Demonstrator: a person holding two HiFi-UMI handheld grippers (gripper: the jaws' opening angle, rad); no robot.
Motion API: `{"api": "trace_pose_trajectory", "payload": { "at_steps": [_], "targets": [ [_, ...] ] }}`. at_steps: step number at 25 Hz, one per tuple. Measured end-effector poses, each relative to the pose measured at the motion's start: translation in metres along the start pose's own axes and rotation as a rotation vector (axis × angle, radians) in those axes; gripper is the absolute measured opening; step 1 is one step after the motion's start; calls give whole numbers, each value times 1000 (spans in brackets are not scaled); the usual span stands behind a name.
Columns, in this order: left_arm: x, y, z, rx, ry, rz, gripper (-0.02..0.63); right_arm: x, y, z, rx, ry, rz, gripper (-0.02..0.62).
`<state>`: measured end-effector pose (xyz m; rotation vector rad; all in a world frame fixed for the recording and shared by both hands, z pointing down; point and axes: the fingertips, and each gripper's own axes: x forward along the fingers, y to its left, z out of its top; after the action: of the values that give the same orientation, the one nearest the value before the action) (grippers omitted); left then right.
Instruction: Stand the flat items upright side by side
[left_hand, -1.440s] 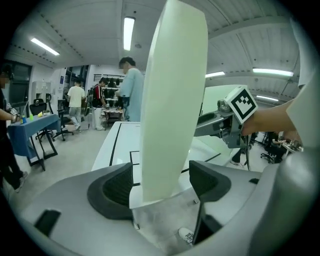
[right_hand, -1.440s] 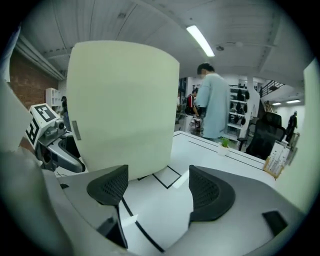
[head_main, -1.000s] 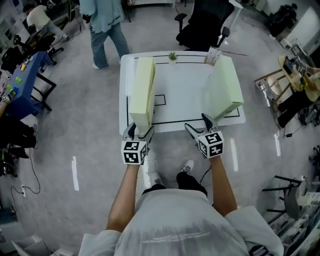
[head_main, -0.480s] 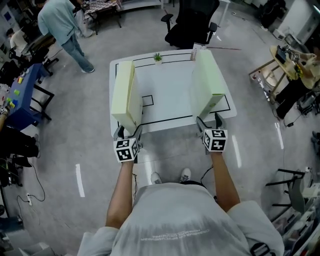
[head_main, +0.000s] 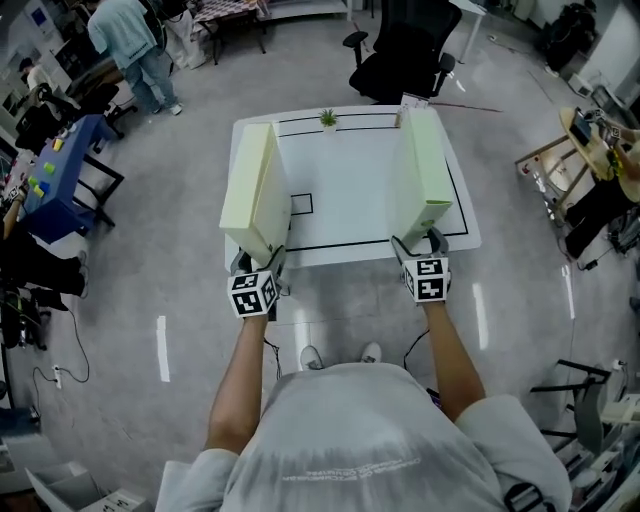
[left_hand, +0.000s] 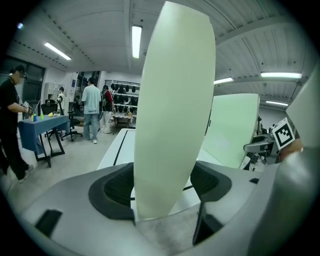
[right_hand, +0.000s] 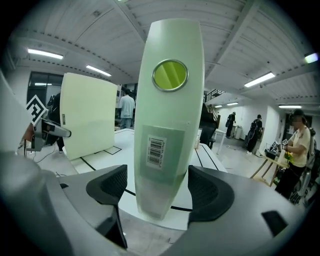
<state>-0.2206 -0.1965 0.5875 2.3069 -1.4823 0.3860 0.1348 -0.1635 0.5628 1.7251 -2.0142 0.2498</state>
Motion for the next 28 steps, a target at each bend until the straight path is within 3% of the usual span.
{"api": "trace_pose_trajectory", "payload": {
  "at_steps": [3,13,28],
  "targets": [
    [3,1,2,9,6,22,324,6,-4,2,12,3,6,377],
    [10,-24,-1,2,44,16,311,5,11,3,14,-23,116,345],
    [25,-81,-3,28,113,20,311,18,77,23,-11,-46,227,342]
  ]
}}
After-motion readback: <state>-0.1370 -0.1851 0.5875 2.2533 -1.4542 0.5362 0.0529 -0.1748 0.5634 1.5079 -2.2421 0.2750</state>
